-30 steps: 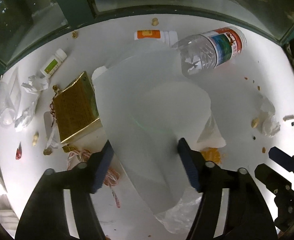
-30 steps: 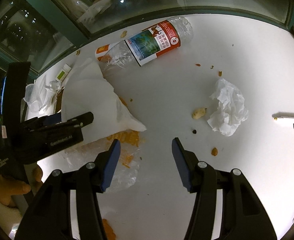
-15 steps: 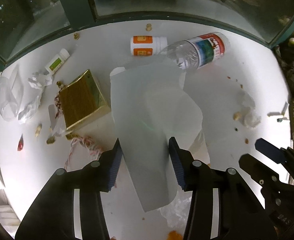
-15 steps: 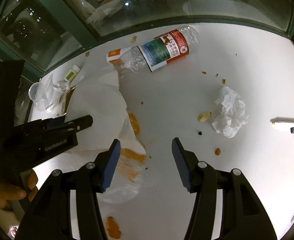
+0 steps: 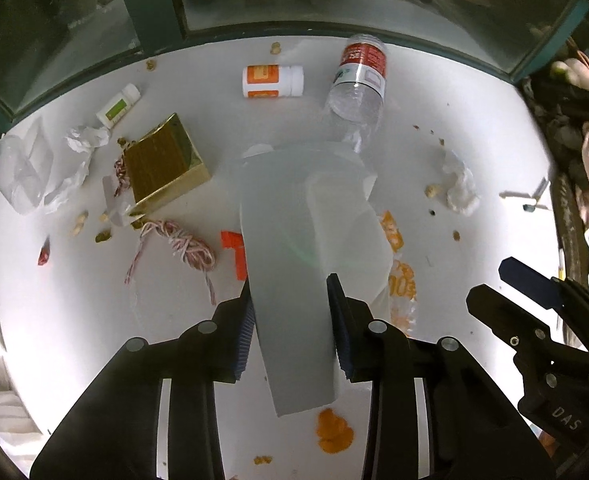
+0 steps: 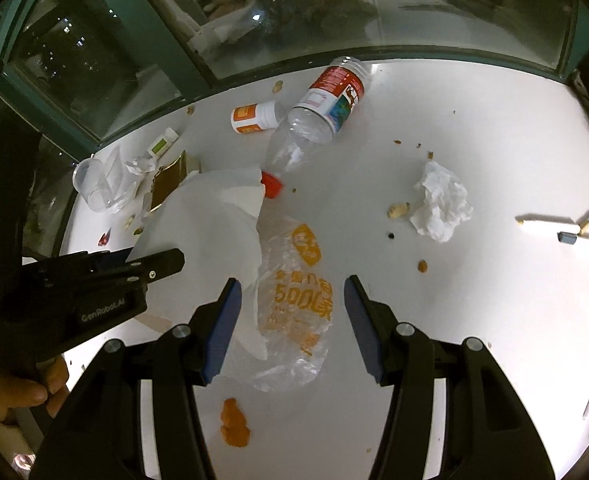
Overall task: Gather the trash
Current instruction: 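Lift the white paper wrapper off the table with the left gripper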
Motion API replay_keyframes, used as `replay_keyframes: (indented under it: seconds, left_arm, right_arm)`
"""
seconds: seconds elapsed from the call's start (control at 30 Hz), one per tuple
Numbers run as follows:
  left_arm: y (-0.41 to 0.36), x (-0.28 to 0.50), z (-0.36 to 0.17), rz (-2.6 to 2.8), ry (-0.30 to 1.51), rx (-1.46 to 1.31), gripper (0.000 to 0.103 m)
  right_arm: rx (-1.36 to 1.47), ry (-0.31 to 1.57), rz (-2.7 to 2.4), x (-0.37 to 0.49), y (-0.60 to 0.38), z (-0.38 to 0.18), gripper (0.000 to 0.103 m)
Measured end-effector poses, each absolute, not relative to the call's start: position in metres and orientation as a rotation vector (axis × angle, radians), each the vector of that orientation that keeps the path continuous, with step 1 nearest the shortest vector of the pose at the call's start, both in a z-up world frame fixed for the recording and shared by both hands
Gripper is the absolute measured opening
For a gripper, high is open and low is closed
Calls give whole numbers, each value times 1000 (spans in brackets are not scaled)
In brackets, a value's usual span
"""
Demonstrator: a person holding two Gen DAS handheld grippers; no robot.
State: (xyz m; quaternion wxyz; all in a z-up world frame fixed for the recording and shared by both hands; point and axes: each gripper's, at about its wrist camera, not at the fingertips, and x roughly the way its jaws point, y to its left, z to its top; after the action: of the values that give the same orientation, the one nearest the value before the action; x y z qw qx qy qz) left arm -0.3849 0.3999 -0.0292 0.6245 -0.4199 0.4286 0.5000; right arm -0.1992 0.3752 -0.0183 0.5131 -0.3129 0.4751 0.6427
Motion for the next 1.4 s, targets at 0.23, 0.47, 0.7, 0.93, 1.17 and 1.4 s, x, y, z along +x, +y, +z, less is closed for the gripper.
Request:
replay_keyframes:
  seconds: [0.23, 0.47, 0.7, 0.93, 1.17, 1.4]
  left_arm:
    - [379, -382, -17, 1113, 967, -976, 32]
    - [356, -376, 2, 1096, 949, -955, 32]
    - [330, -363, 16, 1039, 940, -909, 32]
    - [306, -356, 21, 986, 951, -875, 32]
    - [287, -366, 32, 942, 938, -840, 32]
    - [272, -394, 35, 916, 930, -828, 32]
  right_arm:
    - [-751, 1123, 1556, -201, 358, -9, 52]
    - [-762, 1092, 1550, -201, 339, 3, 52]
    - [-737, 1076, 1520, -196, 309, 14, 52]
    - [-713, 1070, 1481, -194, 284, 23, 52]
    - [-687, 1070, 1443, -201, 264, 27, 52]
    - [-662, 1067, 1418, -227, 248, 28, 52]
